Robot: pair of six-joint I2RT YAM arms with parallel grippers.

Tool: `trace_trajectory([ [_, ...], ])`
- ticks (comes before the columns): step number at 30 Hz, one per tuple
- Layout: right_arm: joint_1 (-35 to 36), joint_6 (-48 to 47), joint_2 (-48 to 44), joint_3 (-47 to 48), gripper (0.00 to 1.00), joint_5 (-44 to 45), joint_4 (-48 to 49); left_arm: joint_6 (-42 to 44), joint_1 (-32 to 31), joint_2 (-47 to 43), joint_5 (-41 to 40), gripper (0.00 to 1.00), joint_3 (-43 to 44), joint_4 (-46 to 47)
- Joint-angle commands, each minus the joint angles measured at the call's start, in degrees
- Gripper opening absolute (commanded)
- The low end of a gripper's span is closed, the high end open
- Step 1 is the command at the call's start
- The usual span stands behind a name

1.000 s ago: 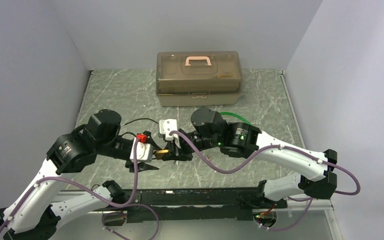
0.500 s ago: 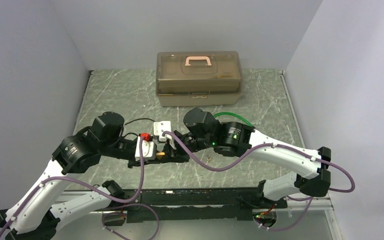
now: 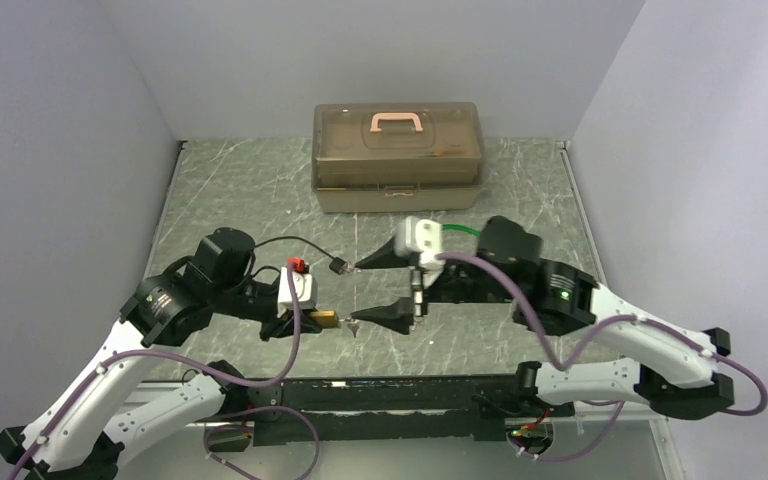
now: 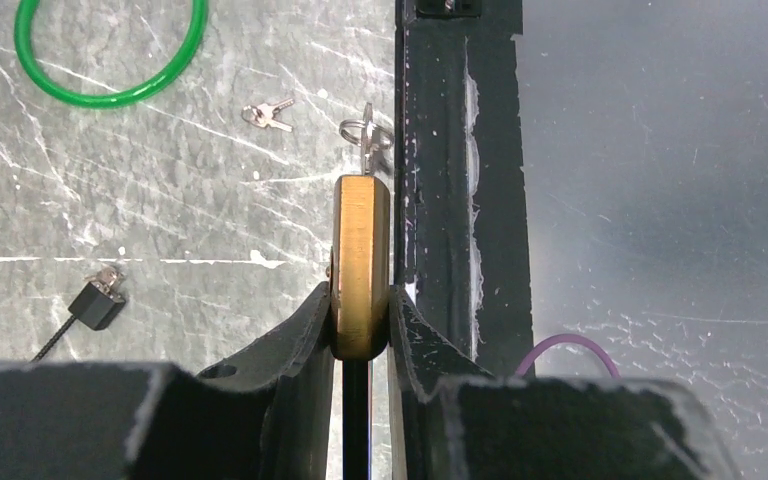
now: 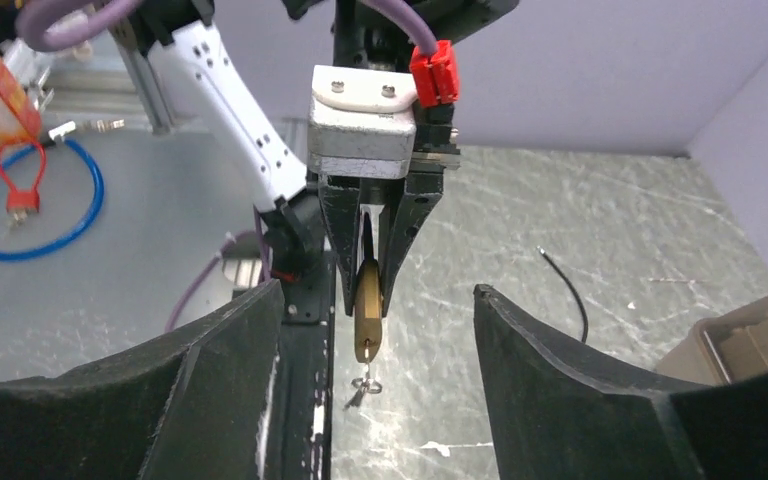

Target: Unlock with the key

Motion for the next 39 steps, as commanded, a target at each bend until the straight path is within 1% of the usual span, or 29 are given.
trace_trajectory([
  [1,-0.62,4.95,-3.92,-3.91,0.69,3.55,3.97,-2.92,1.03,-1.28,3.82,0.00,2.97,5.64],
  [3,-0.54,5.99,-4.18,-5.36,0.66,2.62,3.96,-2.93,1.50,-1.12,4.38,0.00,4.08,6.08],
  [6,-0.72,6.77,-4.21,-7.30,0.56,-0.12,5.39,-3.58,2.48,-0.78,3.86,0.00,5.58,7.19],
  [7,-0.83,6.98,-3.91,-7.53,0.55,-1.04,5.75,-3.29,2.78,-0.33,4.19,0.00,6.13,6.97],
  [13,-3.80,7.22,-1.29,-6.10,0.43,-7.47,4.93,-1.81,2.94,-0.19,4.63,0.00,7.77,5.34],
  [23,-6.45,7.53,-2.03,-7.72,0.40,-10.02,4.84,-0.73,2.98,0.36,5.02,0.00,8.96,4.19],
  [27,-7.08,7.09,-1.76,-7.69,0.32,-11.26,3.74,-1.01,2.91,0.39,6.01,0.00,8.78,4.10],
  [39,-8.86,6.11,-1.12,-7.93,0.29,-10.57,2.34,-1.23,3.56,0.52,8.86,0.00,8.83,3.85],
])
